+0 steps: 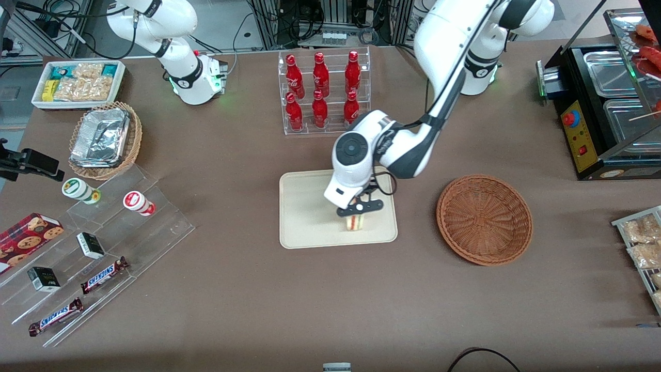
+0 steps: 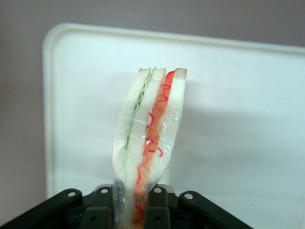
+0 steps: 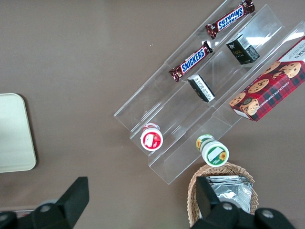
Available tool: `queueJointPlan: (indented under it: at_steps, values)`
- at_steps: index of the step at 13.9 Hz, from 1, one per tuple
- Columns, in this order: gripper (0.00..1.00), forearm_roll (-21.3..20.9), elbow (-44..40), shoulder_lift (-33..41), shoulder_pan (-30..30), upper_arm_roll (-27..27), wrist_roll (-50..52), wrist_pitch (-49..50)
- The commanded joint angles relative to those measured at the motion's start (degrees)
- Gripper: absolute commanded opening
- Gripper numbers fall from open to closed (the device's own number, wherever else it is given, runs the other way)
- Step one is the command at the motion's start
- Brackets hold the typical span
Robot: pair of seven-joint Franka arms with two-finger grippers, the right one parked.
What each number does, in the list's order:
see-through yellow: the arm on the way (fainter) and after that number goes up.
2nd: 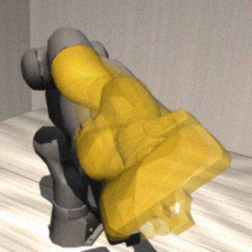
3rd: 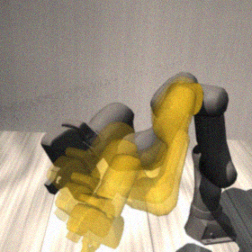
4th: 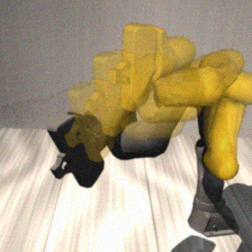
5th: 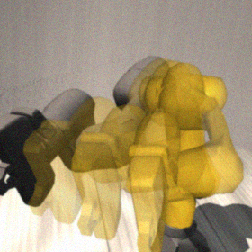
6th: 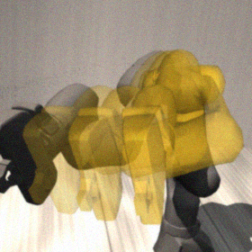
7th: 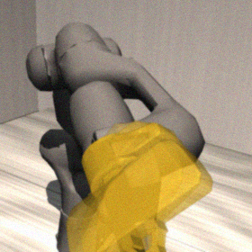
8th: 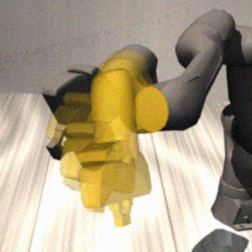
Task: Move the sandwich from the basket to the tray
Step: 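Carry the held sandwich over to the cream tray, then lower the sandwich onto the tray and open the left gripper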
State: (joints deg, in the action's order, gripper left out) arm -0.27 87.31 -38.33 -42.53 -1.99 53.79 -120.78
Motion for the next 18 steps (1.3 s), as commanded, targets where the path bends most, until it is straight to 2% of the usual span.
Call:
queueJointPlan:
  at_steps: [1,5,14,15,16,17,18]
  values:
    - [0.0,0.0,-6.69,-4.46,-2.72,0.84,3.15,3.52]
    - [0.0,0.35,-13.29,-8.07,-3.08,0.76,4.91,8.45]
    - [0.0,0.0,-16.64,-11.06,-3.96,0.84,8.78,8.89]
    - [0.14,0.09,-16.64,-11.06,-3.88,0.93,9.04,8.89]
    - [0.85,0.09,-16.9,-10.89,-3.79,0.93,9.05,8.89]
    - [1.0,0.0,-17.08,-10.8,-3.87,1.02,8.96,8.98]
    - [1.0,-0.17,-17.17,-10.54,-3.88,1.02,8.79,8.98]
